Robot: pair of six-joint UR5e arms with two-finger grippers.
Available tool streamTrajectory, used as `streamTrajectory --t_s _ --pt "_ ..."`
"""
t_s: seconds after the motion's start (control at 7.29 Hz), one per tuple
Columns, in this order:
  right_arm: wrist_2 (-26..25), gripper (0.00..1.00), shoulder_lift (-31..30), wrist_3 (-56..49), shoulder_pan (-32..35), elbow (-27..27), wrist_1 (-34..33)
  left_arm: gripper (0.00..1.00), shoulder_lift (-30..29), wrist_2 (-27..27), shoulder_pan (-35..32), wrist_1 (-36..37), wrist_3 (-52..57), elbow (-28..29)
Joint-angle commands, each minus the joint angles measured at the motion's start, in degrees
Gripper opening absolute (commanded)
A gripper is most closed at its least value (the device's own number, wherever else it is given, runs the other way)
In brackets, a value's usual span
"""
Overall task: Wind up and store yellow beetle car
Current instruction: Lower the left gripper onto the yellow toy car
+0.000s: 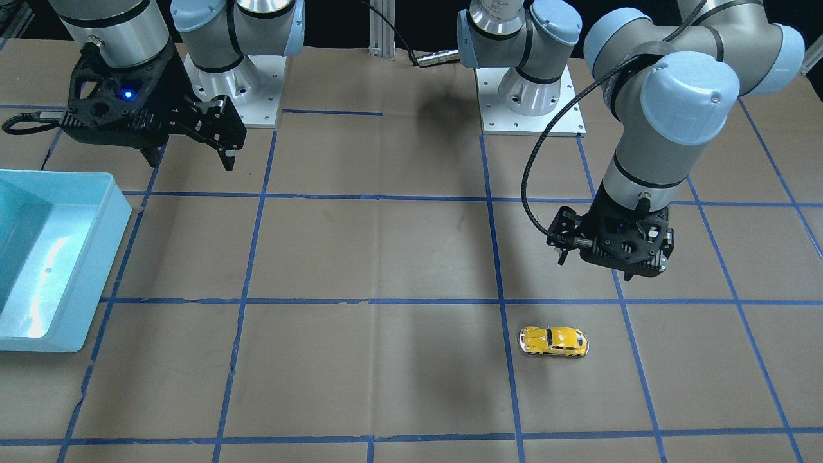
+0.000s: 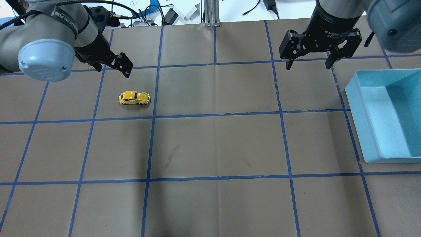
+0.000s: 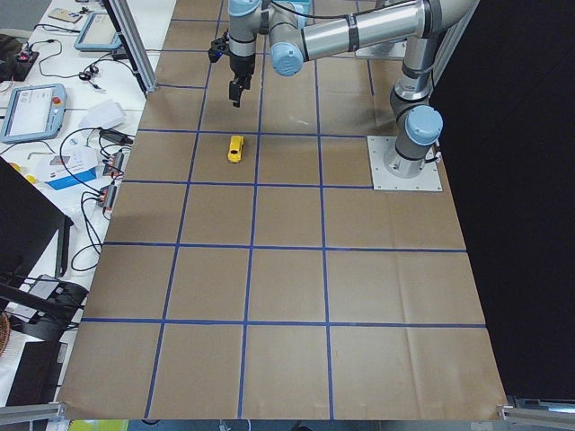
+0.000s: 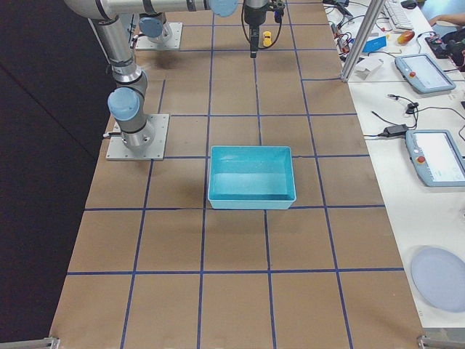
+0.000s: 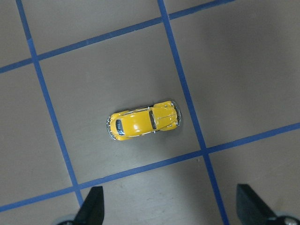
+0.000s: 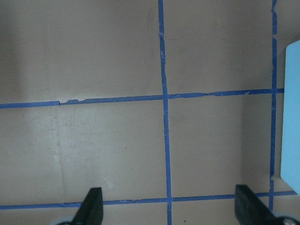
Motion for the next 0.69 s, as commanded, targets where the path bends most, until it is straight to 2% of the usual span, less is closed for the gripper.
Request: streamTrajectory --t_s 0.0,0.14,0.27,0.55 --pt "0.0 1.0 0.0 0.0 0.0 0.0 0.0 1.0 0.5 2.1 -1.4 -1.4 -2.8 -1.4" --pt "0.0 1.0 0.0 0.0 0.0 0.0 0.0 1.0 1.0 -6.0 -1.8 -5.3 -2.7 -1.4" --pt "0.0 1.0 0.0 0.0 0.0 0.0 0.0 1.0 1.2 -8.2 -1.9 -5.9 -1.0 -1.5" --pt "0.0 1.0 0.0 0.0 0.0 0.0 0.0 0.99 1.5 -8.9 -1.3 -4.9 -0.3 -1.6"
